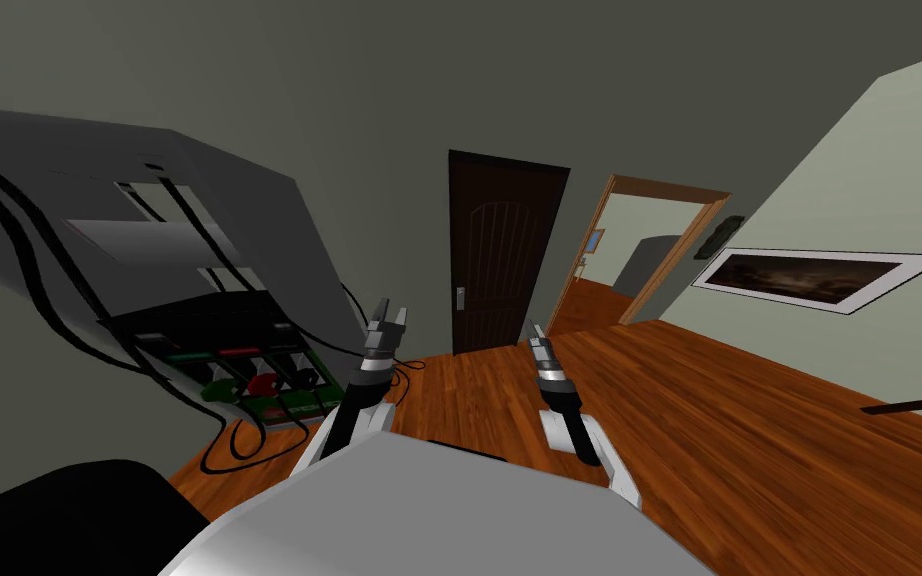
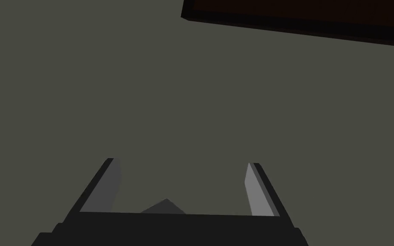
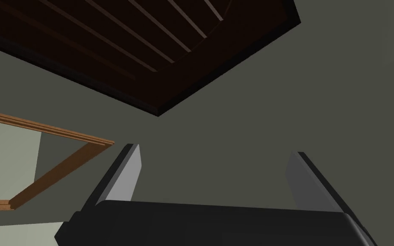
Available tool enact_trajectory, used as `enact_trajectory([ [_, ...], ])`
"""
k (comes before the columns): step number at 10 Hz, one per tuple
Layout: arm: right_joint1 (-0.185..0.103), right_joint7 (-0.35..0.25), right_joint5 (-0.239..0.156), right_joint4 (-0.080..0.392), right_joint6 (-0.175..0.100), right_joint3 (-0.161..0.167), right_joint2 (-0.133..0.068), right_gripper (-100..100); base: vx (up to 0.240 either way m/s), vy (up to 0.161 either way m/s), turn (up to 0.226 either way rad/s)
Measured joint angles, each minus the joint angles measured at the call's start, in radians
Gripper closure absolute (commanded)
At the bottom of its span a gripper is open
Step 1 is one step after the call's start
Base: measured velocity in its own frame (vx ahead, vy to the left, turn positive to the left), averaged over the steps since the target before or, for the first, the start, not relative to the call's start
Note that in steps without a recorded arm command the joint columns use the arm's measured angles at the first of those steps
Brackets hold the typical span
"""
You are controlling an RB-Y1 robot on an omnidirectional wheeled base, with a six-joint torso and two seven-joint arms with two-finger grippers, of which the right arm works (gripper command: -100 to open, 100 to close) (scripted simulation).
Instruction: Pull the door open
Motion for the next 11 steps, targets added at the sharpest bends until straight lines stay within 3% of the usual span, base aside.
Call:
enact_trajectory([
  [11, -0.159, 0.131, 0.121, 0.271, 0.010, 0.021, -0.019, -100, 0.090, 0.076, -0.044],
])
